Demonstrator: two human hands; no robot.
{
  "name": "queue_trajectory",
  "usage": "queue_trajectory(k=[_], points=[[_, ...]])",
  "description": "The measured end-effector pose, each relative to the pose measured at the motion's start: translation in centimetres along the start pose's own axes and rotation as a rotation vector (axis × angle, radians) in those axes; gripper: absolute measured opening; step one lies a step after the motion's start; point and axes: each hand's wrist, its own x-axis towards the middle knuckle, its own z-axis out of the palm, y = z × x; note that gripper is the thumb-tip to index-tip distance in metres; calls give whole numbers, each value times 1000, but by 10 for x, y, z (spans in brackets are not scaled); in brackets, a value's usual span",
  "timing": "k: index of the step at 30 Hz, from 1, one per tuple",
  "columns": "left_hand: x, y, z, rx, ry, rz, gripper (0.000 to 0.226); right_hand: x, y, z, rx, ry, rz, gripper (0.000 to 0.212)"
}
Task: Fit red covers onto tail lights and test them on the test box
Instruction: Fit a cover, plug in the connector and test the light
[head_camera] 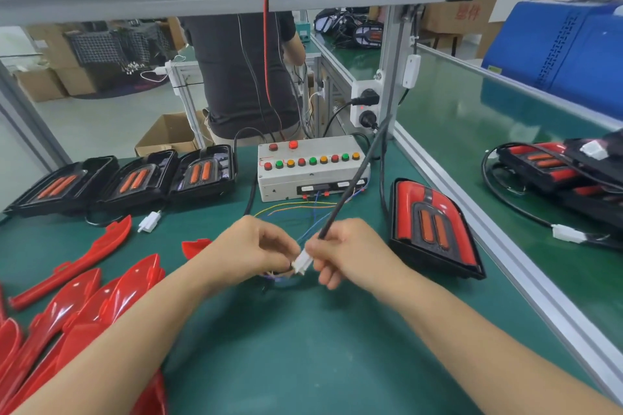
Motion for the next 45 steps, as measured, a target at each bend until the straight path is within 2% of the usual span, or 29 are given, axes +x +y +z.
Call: queue_trajectory(k=[2, 4, 5, 7, 9, 10, 12, 14, 16, 17, 19, 23, 25, 27, 28, 30, 31, 33, 35, 37, 39, 42, 45], points=[[2, 17, -2, 206, 339, 139, 27, -1, 4, 4, -106, -40, 68, 17], [-3, 44, 1, 350, 632, 449, 42, -1, 6, 7, -325, -2, 81, 21], [-3, 58, 4, 459, 704, 611, 45, -1, 5, 8, -464, 34, 57, 26], [2, 83, 13, 697, 738, 875, 43, -1, 0, 11, -682, 79, -4, 32], [16, 99, 19, 913, 685, 1004, 39, -2, -5, 14, -786, 91, -33, 34], [25, 102, 19, 1002, 660, 965, 40, -3, -6, 15, -829, 95, -32, 33], [45, 100, 11, 1025, 650, 672, 51, -6, -5, 16, -868, 112, -44, 30], [62, 91, -2, 805, 618, 309, 66, -10, -2, 15, -869, 122, -73, 33], [75, 83, -6, 590, 481, 122, 63, -15, 1, 11, -897, 93, -98, 38], [77, 79, -4, 567, 442, 131, 55, -17, 2, 9, -918, 62, -103, 39], [77, 72, 2, 570, 477, 222, 48, -19, 2, 5, -927, 39, -94, 39], [69, 51, 6, 531, 537, 370, 62, -32, -2, 1, -983, 114, -106, 43], [67, 39, 11, 576, 555, 414, 62, -43, -5, -9, -1027, 252, -177, 40], [64, 27, 18, 591, 561, 412, 63, -52, -8, -32, -990, 484, -237, 37], [64, 22, 21, 584, 566, 400, 64, -55, -7, -49, -939, 610, -221, 37], [66, 17, 27, 548, 603, 393, 66, -59, 1, -90, -904, 761, -6, 49], [67, 17, 30, 528, 631, 408, 67, -59, 7, -108, -884, 759, 163, 61], [67, 21, 37, 497, 691, 480, 64, -57, 19, -127, -734, 637, 413, 81], [66, 26, 45, 487, 707, 561, 59, -51, 30, -126, -461, 552, 470, 86], [65, 29, 55, 499, 653, 630, 56, -44, 37, -127, -165, 552, 426, 79], [63, 29, 65, 542, 574, 683, 54, -38, 39, -130, 66, 528, 411, 62], [66, 21, 72, 581, 491, 685, 51, -32, 37, -130, 139, 451, 415, 38], [71, 10, 71, 585, 437, 658, 48, -32, 35, -127, 296, 431, 308, 18]])
